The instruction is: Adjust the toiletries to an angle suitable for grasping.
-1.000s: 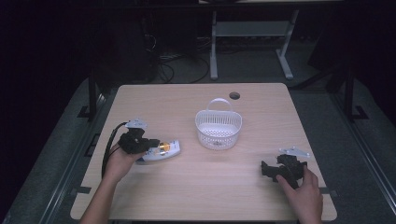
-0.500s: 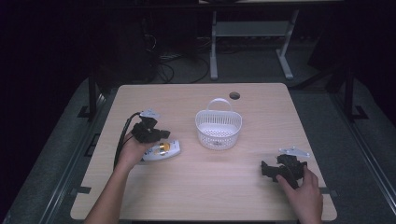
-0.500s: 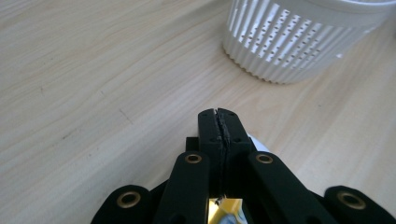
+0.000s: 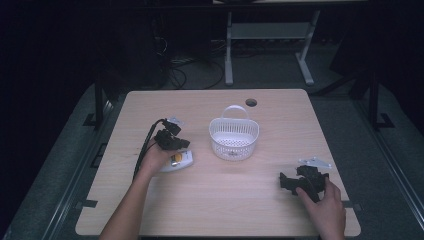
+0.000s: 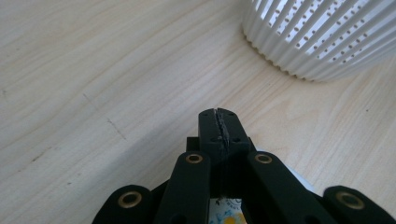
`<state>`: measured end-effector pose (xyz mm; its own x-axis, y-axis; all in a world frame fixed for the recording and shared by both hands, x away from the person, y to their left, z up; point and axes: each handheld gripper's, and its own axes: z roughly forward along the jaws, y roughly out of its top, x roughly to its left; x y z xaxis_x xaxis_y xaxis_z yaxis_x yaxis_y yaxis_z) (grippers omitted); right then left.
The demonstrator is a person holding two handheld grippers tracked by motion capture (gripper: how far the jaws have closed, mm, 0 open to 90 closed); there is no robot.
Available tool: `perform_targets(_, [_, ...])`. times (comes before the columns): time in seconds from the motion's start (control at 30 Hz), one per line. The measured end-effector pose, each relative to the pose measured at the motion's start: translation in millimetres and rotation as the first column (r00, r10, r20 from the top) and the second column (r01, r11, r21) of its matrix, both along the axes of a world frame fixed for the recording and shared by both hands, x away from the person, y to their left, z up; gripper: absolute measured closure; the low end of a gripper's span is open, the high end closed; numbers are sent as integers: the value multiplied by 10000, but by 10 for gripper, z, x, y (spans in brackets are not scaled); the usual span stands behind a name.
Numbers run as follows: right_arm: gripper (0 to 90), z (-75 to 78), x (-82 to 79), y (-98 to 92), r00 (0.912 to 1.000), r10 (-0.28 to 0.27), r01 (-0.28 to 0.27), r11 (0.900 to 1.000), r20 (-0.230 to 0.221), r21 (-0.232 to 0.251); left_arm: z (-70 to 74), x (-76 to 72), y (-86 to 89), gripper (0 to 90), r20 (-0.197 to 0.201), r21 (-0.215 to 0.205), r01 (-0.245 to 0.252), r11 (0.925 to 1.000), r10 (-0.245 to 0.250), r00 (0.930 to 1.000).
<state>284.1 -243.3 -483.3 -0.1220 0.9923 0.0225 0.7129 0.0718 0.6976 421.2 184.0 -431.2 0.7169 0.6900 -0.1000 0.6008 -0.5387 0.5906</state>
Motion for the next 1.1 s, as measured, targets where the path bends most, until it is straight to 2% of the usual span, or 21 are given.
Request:
perform_targets(0.37, [0,0,0,0,10000,-2,2,10000,-2,1,-31,-41,-19,900,-177,82,189,9998,-187,9997])
perform_targets(0.47, [0,0,0,0,10000,-1,1,10000,0,0,-46,-75,-49,900,-263,251,348,9991,-341,9991])
perform_targets(0.63, [0,0,0,0,10000,-1,1,10000,0,0,-84,-169,-90,900,-318,206,558,9982,-551,9980])
perform_targets(0.8, [0,0,0,0,10000,-2,2,10000,-1,1,-95,-276,-130,900,-298,334,769,9965,-759,9967])
perform_targets(1.1, [0,0,0,0,10000,0,0,10000,1,0,-43,-435,-150,900,-284,291,1068,9939,-1059,9940])
